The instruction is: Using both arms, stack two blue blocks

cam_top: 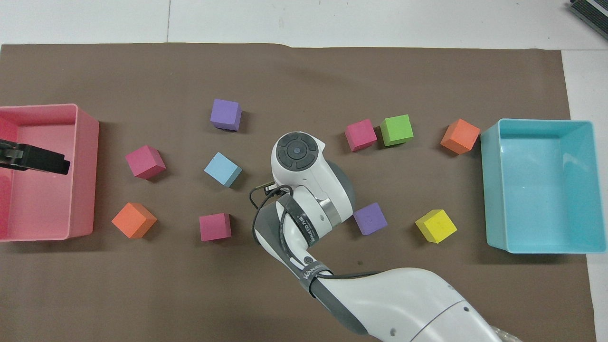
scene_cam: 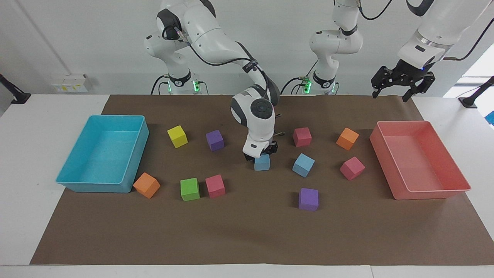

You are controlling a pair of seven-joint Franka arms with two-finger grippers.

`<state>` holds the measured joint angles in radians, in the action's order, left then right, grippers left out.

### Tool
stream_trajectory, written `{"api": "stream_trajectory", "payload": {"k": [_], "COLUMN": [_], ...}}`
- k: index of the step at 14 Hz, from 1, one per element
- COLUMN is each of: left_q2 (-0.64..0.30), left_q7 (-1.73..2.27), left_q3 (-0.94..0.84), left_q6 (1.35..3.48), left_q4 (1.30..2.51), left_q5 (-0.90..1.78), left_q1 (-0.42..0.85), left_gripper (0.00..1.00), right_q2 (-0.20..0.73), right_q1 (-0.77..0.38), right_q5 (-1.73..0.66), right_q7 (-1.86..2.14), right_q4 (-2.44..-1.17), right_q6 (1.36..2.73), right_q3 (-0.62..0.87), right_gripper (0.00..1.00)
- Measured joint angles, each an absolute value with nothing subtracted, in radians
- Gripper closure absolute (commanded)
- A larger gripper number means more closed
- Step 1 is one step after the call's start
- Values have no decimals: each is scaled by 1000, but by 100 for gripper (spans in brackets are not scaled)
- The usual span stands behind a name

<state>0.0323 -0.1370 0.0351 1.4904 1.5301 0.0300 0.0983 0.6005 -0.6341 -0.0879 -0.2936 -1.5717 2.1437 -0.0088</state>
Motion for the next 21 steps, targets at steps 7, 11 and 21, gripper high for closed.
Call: {"api": "stream_trajectory", "payload": {"k": [7, 11, 21], "left_q2": [37, 37, 36], "left_q7": [-145, -144, -140], "left_q3": [11, -14, -18], "left_q6": [1490, 1495, 1603], "left_q4": [1530, 1530, 1564], "left_q5": [30, 30, 34], "left_q1": [67, 84, 188], "left_gripper": [0, 0, 0], "right_q2": [594, 524, 428], "right_q1": [-634, -620, -519], "right_q5": [-86, -86, -420], "right_q7": [-294, -294, -206], "right_q4": [-1570, -1569, -1578], "right_q6": [2147, 2148, 2140], "right_q3": [-9, -12, -13], "right_gripper": [0, 0, 0]}}
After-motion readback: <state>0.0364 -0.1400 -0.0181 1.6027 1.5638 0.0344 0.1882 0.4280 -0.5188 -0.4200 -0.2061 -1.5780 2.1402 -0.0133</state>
